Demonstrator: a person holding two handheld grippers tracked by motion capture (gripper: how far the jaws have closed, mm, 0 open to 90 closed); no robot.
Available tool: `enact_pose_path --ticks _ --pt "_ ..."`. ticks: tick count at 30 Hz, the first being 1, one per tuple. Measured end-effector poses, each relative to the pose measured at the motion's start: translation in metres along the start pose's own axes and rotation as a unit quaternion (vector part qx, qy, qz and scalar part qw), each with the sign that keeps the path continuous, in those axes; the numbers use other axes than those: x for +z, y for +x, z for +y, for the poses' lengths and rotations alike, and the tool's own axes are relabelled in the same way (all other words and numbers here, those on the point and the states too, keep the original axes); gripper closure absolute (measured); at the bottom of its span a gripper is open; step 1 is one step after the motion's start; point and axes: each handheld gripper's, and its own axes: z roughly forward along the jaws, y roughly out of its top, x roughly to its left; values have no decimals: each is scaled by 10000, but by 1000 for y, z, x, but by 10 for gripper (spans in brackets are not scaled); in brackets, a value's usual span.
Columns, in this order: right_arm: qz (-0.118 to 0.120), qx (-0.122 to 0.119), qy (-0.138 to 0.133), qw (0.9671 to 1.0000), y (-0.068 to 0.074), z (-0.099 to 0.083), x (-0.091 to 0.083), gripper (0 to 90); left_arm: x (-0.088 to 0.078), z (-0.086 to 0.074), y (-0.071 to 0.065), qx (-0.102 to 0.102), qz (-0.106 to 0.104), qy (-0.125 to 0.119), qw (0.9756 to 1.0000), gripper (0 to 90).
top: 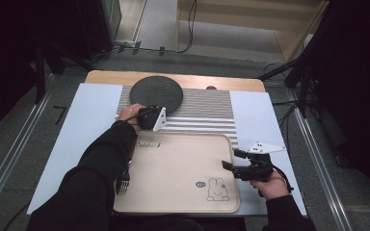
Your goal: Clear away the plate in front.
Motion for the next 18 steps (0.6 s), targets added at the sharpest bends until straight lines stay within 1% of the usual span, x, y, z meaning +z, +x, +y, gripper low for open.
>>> enact_pose_path --ticks 1,2,3,4,5,7,8,9,10,11,14,15,17,18 --pt "-3 -18 -7 10000 0 0 0 263 0 1 -2 103 88 54 9999 754" --pt "-2 -22 -16 10000 0 0 1 263 0 4 -5 155 177 154 9996 763" --pt "0 -29 -25 10000 0 0 1 264 0 8 -7 255 279 315 9988 774" --pt "-4 -16 -25 10000 0 0 0 264 0 11 -11 324 431 394 9978 787" --pt "-9 -22 -34 10000 0 0 0 264 0 12 -13 483 559 511 9960 803" --pt "-13 -12 -53 10000 -1 0 -1 264 -2 15 -17 598 870 599 9926 833" --pt "-19 19 -50 10000 -1 0 -1 264 -4 17 -16 623 1017 646 9908 854" --pt "-26 21 -63 10000 -2 0 -1 264 -7 20 -14 560 1015 708 9907 868" --pt "-27 20 -62 10000 -2 0 -1 264 -10 21 -12 456 970 661 9920 869" --pt "-29 18 -59 10000 -2 0 -1 264 -12 21 -11 374 955 630 9927 869" --pt "-40 27 -56 10000 -2 0 -1 264 -17 27 -14 374 948 723 9922 869" --pt "-40 25 -59 10000 -2 0 -1 264 -19 29 -14 360 929 729 9923 869" --pt "-47 33 -64 10000 -2 0 -2 264 -24 34 -13 283 903 705 9930 867" --pt "-48 40 -67 10000 -2 0 -1 264 -27 37 -11 199 875 678 9937 866"
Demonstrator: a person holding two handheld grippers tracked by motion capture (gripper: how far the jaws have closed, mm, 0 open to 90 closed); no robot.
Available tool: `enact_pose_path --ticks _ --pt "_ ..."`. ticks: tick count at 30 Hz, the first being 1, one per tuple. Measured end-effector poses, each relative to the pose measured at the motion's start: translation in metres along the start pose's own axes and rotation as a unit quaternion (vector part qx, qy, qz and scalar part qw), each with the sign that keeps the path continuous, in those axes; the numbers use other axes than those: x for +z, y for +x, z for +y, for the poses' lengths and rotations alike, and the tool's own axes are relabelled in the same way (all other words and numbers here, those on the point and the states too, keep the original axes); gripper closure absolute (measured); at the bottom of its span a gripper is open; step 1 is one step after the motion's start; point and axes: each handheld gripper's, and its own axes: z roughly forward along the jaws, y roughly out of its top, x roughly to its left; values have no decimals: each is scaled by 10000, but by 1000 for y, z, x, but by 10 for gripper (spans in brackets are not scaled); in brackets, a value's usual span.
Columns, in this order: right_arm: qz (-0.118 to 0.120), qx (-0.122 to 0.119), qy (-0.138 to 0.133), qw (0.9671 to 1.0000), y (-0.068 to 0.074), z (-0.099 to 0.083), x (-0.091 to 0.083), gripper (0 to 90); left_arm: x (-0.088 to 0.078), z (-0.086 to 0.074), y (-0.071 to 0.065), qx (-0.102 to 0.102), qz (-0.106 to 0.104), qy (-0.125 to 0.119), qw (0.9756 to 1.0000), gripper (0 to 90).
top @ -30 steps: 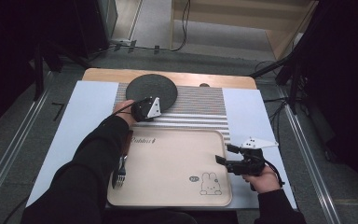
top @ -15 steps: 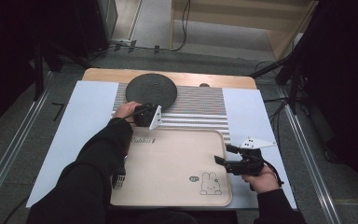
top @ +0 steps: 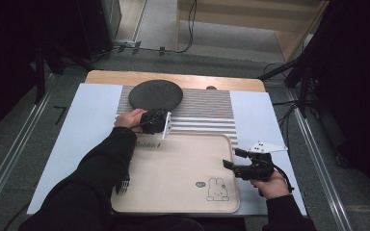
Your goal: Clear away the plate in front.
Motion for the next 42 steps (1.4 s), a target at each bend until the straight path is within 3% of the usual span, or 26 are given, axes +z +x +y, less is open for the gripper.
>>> enact_pose_path --ticks 2,5,7,13,16,21,24,29,34,42 --pt "-4 16 -2 10000 0 0 0 264 -8 4 4 -76 12 -85 9999 864" --pt "-7 25 3 10000 0 0 0 264 -21 10 5 222 202 -175 9994 864" --pt "-17 23 3 10000 -1 0 0 264 -31 15 6 286 272 -263 9989 864" --pt "-41 32 -7 10000 -1 0 0 264 -60 29 6 290 189 -527 9980 838" --pt "-48 41 -22 10000 -1 1 0 264 -70 34 2 190 -7 -602 9980 837" --pt "-70 76 -47 9999 -2 2 -1 266 -88 43 -6 337 -10 -645 9973 842" --pt "-84 99 -65 9999 -4 2 -1 266 -101 47 -8 238 7 -825 9963 840" --pt "-95 114 -64 9999 -5 2 -1 266 -121 49 -17 426 60 -1071 9933 842" --pt "-110 124 -69 9998 -6 2 -1 266 -134 53 -22 384 14 -1172 9924 844" --pt "-164 160 -82 9997 -8 3 -1 266 -149 58 -37 559 -97 -1325 9896 844"
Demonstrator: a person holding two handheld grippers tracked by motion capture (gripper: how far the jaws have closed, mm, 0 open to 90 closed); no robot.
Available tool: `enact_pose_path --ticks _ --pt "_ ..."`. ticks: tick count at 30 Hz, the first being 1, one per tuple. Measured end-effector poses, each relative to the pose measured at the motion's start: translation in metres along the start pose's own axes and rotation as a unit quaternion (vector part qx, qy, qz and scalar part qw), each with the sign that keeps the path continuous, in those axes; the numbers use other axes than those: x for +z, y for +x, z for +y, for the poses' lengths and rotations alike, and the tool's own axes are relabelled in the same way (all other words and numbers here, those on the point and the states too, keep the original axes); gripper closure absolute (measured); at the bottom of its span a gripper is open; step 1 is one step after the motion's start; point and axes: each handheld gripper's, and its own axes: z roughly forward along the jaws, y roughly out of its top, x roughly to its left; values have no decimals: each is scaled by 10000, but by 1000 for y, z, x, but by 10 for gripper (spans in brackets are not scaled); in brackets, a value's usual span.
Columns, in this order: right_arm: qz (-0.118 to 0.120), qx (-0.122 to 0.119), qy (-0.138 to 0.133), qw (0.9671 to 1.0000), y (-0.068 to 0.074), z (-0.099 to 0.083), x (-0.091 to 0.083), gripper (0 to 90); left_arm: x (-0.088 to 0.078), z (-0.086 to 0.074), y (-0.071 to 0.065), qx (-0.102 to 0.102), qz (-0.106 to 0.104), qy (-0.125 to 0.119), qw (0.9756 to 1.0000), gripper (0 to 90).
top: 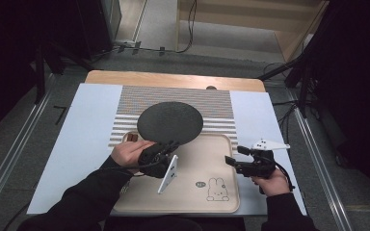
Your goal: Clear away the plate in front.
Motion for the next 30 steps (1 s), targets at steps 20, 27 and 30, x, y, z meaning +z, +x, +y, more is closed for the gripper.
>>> enact_pose_path --ticks 20,27,30 --pt "-111 103 -41 9999 -4 -1 -2 266 -27 29 -34 310 -371 -120 9988 840" --pt "-144 124 -42 9998 -5 -2 -4 266 -28 35 -48 495 -519 -206 9972 838" --pt "-141 123 -38 9998 -5 -2 -4 266 -29 37 -56 652 -588 -315 9956 838"
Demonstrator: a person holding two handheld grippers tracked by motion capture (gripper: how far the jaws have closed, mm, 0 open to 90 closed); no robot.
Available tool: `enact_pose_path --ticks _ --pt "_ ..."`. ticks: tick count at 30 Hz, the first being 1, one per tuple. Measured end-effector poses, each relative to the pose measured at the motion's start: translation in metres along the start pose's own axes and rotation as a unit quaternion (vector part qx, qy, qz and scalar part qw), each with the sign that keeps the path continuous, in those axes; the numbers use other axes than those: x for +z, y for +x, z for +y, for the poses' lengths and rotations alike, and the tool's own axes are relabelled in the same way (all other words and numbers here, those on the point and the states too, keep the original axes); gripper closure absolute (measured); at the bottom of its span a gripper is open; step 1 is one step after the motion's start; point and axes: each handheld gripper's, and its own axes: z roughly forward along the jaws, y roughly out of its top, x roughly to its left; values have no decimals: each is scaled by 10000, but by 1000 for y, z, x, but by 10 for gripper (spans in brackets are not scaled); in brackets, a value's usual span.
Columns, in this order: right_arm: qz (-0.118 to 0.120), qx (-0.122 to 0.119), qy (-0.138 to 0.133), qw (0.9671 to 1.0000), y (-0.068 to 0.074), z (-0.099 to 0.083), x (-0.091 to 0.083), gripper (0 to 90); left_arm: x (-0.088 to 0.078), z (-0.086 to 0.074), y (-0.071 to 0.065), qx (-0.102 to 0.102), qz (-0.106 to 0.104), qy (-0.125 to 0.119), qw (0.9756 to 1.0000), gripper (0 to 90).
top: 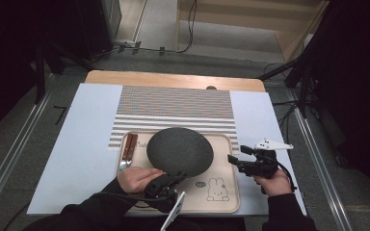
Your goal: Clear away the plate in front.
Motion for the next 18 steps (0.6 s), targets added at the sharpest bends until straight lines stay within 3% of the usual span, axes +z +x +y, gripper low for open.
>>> enact_pose_path --ticks 6,15,18 --pt "-4 5 14 10000 0 0 0 266 0 3 -8 271 -129 -163 9994 835" --pt "28 -4 19 10000 0 0 1 266 5 -7 -21 551 -257 -495 9969 855" --pt "31 -6 20 10000 0 0 2 266 5 -11 -23 502 -249 -593 9967 858"
